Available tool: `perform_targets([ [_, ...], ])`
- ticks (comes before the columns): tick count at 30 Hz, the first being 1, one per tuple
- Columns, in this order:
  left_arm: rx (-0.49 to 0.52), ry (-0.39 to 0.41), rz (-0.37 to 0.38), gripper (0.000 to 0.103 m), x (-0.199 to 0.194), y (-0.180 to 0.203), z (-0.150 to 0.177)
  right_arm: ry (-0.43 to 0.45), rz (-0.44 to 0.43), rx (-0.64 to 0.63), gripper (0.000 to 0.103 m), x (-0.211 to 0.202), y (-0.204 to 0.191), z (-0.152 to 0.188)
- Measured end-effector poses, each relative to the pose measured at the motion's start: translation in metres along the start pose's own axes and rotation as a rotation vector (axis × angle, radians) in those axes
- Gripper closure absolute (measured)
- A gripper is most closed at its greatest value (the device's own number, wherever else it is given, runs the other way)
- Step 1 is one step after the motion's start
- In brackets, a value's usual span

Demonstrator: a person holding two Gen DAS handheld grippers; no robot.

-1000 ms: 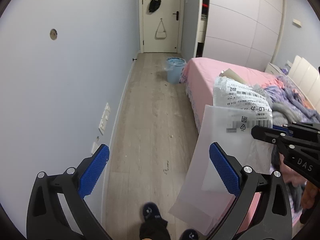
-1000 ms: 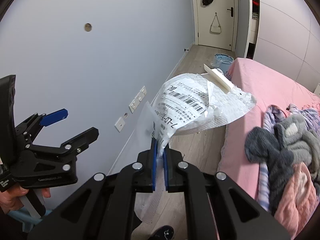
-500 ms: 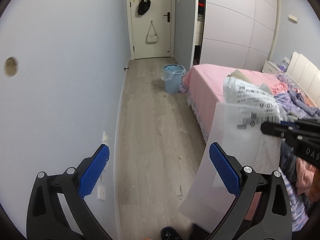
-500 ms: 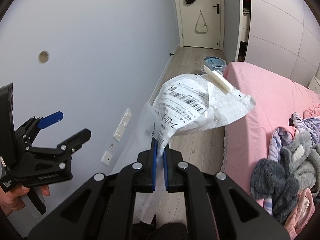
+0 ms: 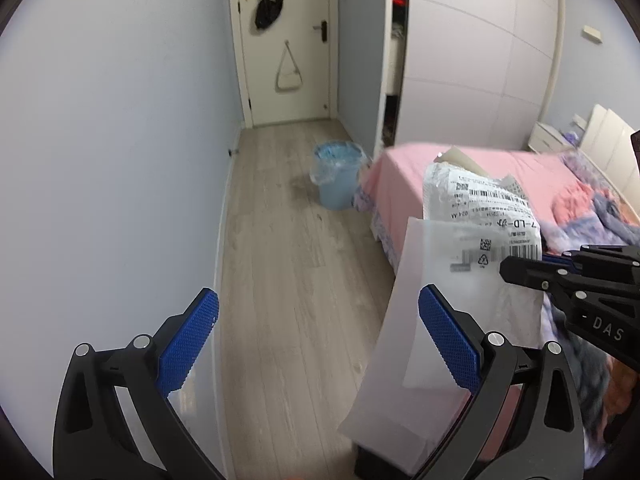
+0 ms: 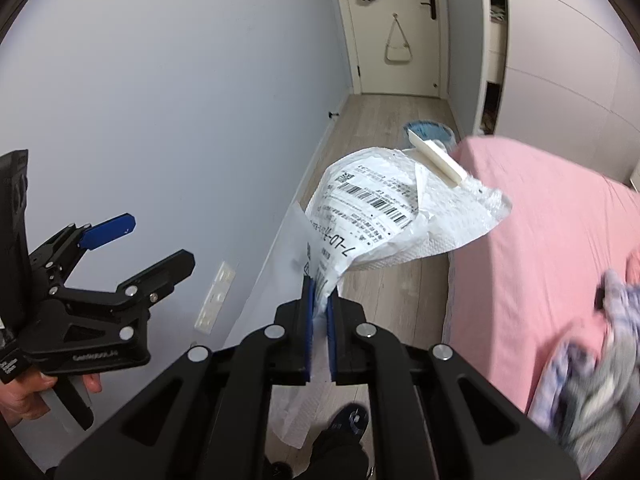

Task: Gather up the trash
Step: 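Carry the mailer bag in the right tool toward the blue bin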

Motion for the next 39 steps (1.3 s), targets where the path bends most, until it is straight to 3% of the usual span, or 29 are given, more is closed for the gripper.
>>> perform_targets([
  [13, -0.023, -0.001, 0.002, 0.006, 0.169, -0.022, -0.113, 0.001, 0.012, -0.01, 0.095, 0.115, 0.05, -0.114],
  [18, 0.009, 0.009, 0.035, 0.006, 0.252, -0.041, -0.163, -0.019, 0.064, 0.026, 0.095, 0.174, 0.072, -0.159],
  [25, 0.093, 0.012, 0.112, 0.006, 0.362, -0.049, -0.239, -0.002, 0.148, 0.092, 0.095, 0.226, 0.115, -0.213],
  [34, 0.108, 0.004, 0.18, 0.006, 0.503, -0.011, -0.315, -0.021, 0.165, 0.13, 0.095, 0.314, 0.204, -0.275],
  [39, 0.109, -0.013, 0.152, 0.006, 0.569, 0.014, -0.358, -0.032, 0.129, 0.103, 0.095, 0.356, 0.25, -0.324],
])
Point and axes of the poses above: each gripper's, at about its wrist camera, not at the fingertips, and x roughly the way its jaws point, y to its right, z to its underside, the point moved 3 cm from there along x, roughly the way its jaws point, and after that the axes turned 10 degrees about y, right-handed, at the moved point
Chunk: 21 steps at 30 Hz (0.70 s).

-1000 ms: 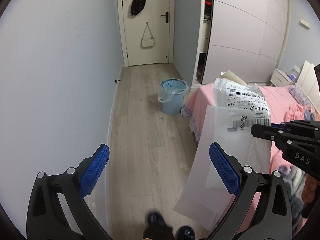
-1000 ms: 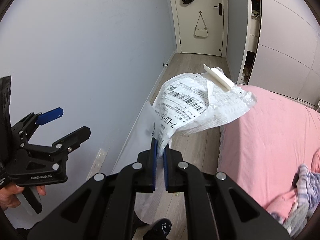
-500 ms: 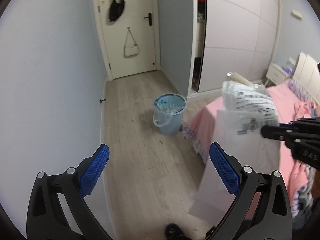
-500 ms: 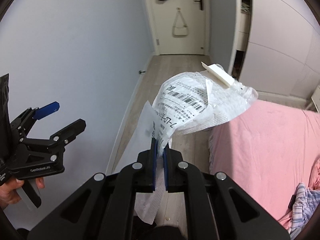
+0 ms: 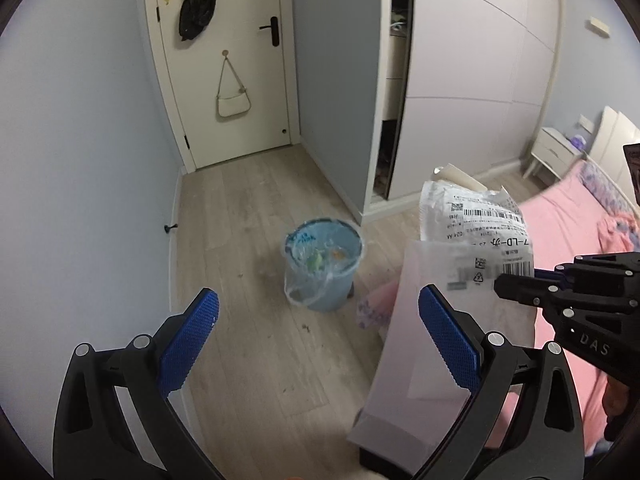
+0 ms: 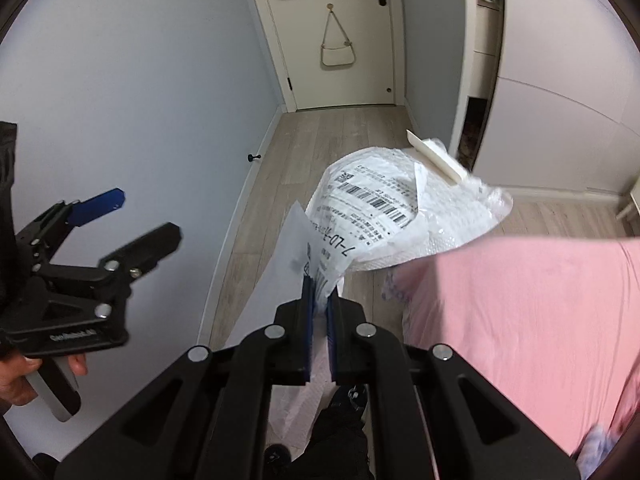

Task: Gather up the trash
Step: 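Carry the mailer bag in the right tool toward the blue bin, then hold the mailer bag with the right tool over the lined blue bin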

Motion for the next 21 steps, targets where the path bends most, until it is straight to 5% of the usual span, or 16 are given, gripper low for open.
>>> perform_targets([
  [9, -0.049, -0.051, -0.052, 0.006, 0.092, -0.03, -0.064, -0.009, -0.001, -0.037, 0.095, 0.071, 0.039, -0.078],
  [21, 0.001, -0.054, 0.026, 0.006, 0.249, -0.099, -0.135, -0.099, 0.052, -0.019, 0.095, 0.221, 0.05, -0.142],
])
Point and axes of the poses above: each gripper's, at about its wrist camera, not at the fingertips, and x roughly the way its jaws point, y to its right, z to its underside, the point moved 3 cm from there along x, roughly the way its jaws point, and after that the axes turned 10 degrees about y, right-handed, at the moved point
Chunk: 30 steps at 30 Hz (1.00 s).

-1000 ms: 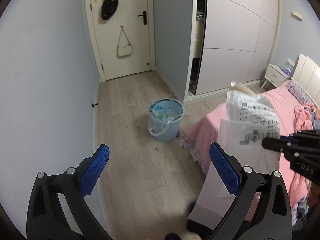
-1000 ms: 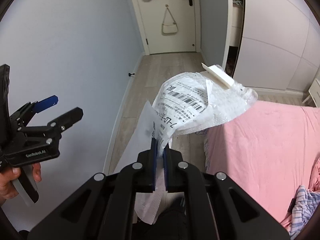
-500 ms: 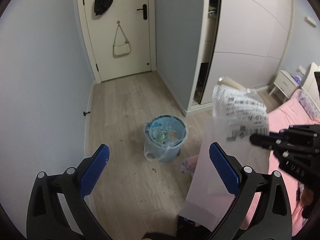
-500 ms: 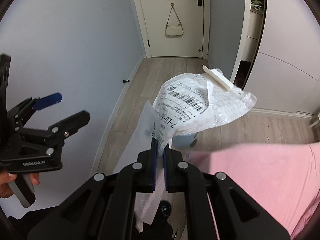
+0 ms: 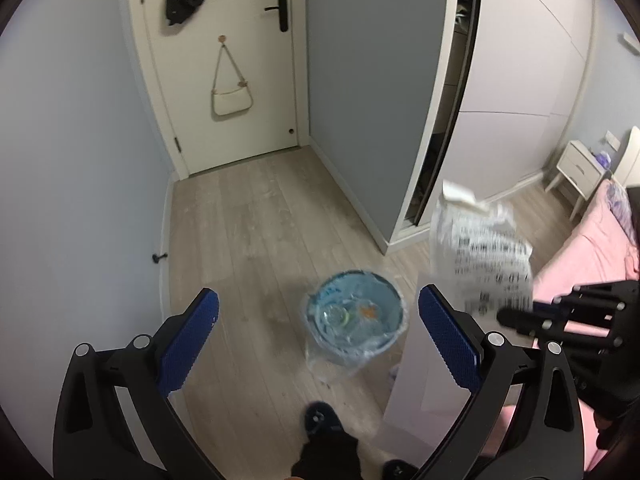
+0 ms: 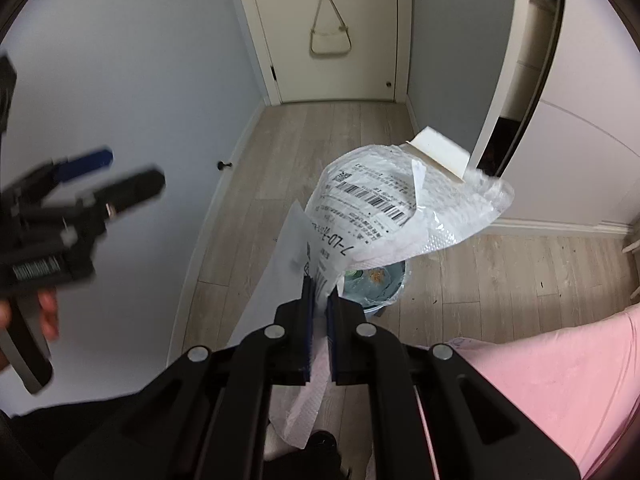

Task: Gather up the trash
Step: 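Hold the mailer bag with the right tool over the lined blue bin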

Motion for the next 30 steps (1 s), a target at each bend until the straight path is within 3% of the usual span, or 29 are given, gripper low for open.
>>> perform_targets([
  [4, 0.064, -0.021, 0.047, 0.006, 0.05, -0.019, -0.017, -0.016, 0.022, 0.015, 0.095, 0.041, 0.006, -0.016],
  [9, 0.092, -0.087, 0.088, 0.006, 0.11, -0.025, -0.014, -0.058, 0.033, 0.041, 0.095, 0.086, 0.016, -0.027],
  [20, 0.117, -0.216, 0.123, 0.006, 0.222, -0.001, 0.053, -0.153, 0.0, 0.063, 0.095, 0.198, 0.055, -0.013],
  [30, 0.144, -0.287, 0.088, 0.006, 0.329, 0.0, 0.126, -0.24, -0.036, 0.052, 0.095, 0.337, 0.093, 0.041],
])
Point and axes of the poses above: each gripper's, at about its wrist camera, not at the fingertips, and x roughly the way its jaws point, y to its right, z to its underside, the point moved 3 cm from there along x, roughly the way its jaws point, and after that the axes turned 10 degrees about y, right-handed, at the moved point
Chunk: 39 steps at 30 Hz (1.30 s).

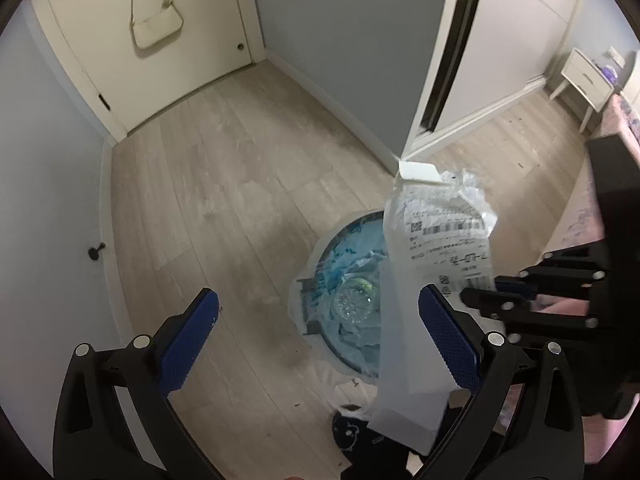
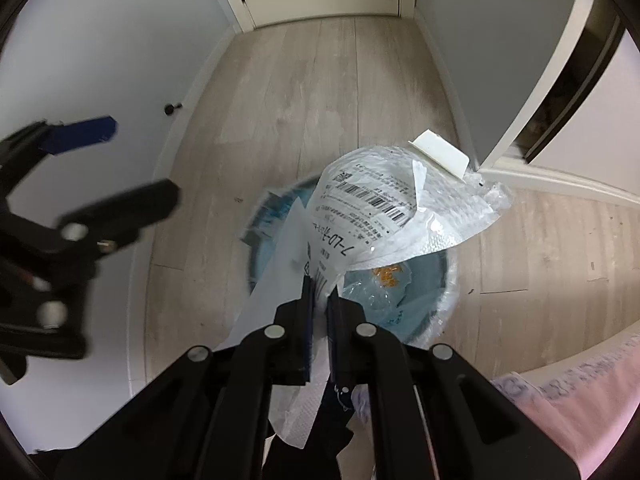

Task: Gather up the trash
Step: 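Hold the mailer bag with the right tool over the lined blue bin, then open the right tool to drop the mailer bag into the bin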

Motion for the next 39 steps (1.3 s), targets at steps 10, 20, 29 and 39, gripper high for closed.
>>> perform_targets([
  [10, -0.003, -0.035, 0.022, 0.006, 0.082, 0.014, 0.031, -0.058, 0.013, -0.024, 0.095, 0.104, 0.034, 0.027],
  [20, -0.014, -0.057, 0.033, 0.006, 0.13, 0.019, 0.048, -0.096, 0.005, -0.05, 0.095, 0.149, 0.056, 0.039],
  [29, -0.019, -0.063, 0.049, 0.006, 0.152, 0.027, 0.055, -0.164, 0.014, -0.11, 0.095, 0.175, 0.065, 0.051],
  [39, 0.01, -0.056, 0.055, 0.006, 0.15, 0.03, 0.057, -0.202, 0.019, -0.141, 0.094, 0.183, 0.06, 0.057],
])
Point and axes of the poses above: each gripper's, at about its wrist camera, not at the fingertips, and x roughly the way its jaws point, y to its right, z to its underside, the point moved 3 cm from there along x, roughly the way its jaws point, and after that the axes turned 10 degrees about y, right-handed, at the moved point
